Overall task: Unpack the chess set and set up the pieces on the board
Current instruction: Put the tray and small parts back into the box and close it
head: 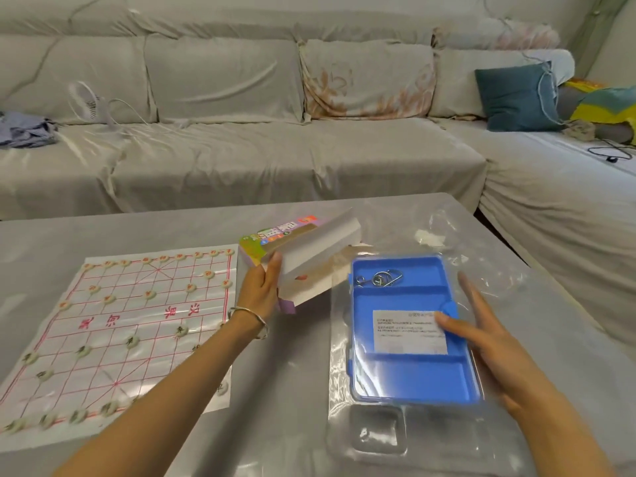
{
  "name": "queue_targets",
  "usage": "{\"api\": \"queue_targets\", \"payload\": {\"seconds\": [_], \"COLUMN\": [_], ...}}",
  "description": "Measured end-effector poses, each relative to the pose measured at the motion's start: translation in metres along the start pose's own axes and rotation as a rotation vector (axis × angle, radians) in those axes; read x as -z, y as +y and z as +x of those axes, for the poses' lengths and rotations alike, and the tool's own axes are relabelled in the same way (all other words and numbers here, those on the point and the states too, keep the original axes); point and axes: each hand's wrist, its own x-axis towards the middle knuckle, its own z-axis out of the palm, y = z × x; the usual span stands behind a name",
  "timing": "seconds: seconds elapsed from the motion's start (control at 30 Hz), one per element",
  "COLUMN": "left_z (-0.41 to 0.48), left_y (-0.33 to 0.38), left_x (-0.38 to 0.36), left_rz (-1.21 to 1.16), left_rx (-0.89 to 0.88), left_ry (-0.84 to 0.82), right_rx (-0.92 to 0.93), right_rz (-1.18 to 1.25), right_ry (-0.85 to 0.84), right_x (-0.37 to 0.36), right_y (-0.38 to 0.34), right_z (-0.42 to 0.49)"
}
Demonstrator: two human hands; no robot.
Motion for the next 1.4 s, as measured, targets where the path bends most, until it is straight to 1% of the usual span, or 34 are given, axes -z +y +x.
{"api": "queue_targets", "payload": {"seconds": [0.07,0.2,0.33,0.43,0.6,0.7,0.9,1.1,1.23,1.4], "left_z": [-0.013,-0.032,-0.046,-0.053,-0.059,-0.062,-0.062,-0.064,-0.065,-0.062], "left_y": [-0.001,0.003,0.006,0.003,-0.004,-0.004,-0.007,-0.01,-0.014,-0.018], "left_x": [0.004,0.006,0.003,0.002,0.006,0.006,0.01,0.018,0.025,0.03], "left_rz": [0.012,-0.053,-0.088,-0.103,-0.154,-0.181,-0.217,-0.19,-0.16,-0.124], "left_rx": [-0.01,0.006,-0.025,-0.008,0.023,0.019,0.04,0.054,0.047,0.042], "left_ry": [-0.01,-0.002,-0.04,-0.067,-0.157,-0.178,-0.15,-0.174,-0.182,-0.209], "right_rx": [0.005,0.003,-0.06,-0.138,-0.21,-0.232,-0.182,-0.199,-0.145,-0.047], "right_rz": [-0.036,-0.083,-0.119,-0.146,-0.138,-0.135,-0.157,-0.13,-0.243,-0.361], "right_ry": [-0.036,-0.103,-0.182,-0.233,-0.269,-0.284,-0.312,-0.356,-0.344,-0.398], "right_x": [-0.008,-0.018,-0.023,-0.027,-0.027,-0.027,-0.032,-0.042,-0.049,-0.049], "right_y": [0.006,0.017,0.02,0.024,0.027,0.027,0.024,0.036,0.036,0.03], "right_z": [-0.008,-0.017,-0.025,-0.027,-0.026,-0.025,-0.031,-0.026,-0.024,-0.023]}}
